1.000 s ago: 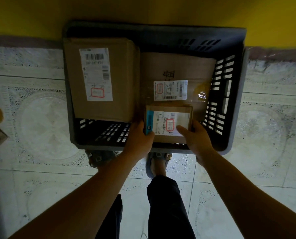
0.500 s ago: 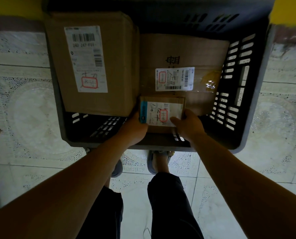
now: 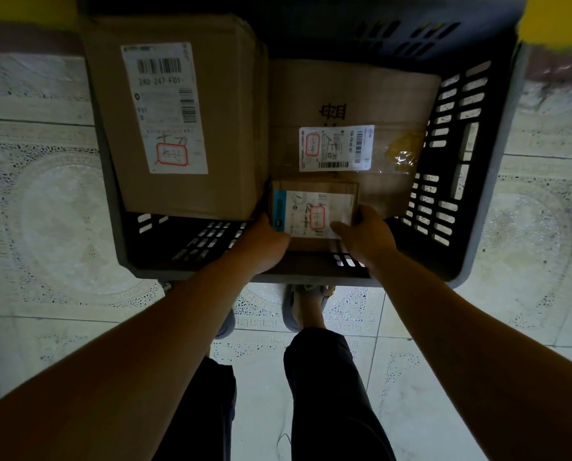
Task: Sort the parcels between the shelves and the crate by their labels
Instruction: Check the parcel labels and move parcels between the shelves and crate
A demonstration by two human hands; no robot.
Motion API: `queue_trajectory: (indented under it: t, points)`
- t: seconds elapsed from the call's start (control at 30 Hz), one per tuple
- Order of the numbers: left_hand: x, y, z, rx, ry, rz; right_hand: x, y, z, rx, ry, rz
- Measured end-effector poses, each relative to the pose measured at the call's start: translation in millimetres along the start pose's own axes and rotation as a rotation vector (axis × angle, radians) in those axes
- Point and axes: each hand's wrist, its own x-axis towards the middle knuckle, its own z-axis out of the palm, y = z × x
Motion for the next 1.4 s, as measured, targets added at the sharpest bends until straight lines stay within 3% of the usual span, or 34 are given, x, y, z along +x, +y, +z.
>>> queue_trajectory:
  t: [0.37, 0.6, 1.03, 1.4]
  points:
    - [-79.7, 18.7, -17.7, -0.139, -0.009, 0.155, -77.9, -31.7, -25.0, 0.062, 0.032, -0.044]
    - [-177.1, 25.5, -79.0, -0.199, -0.017, 0.245, -187.5, -72.2, -21.6, 0.212, -0.009, -0.049]
    - [-394.6, -17.3, -184.5, -0.574, 0.237, 0.394, -389.3, -159.5, 0.1, 0.161, -0.131, -0.342]
    - [-622.4, -140.0, -220.5, -0.894, 0.602, 0.601, -601.8, -220.8, 47.5, -0.149, -0.283, -0.747]
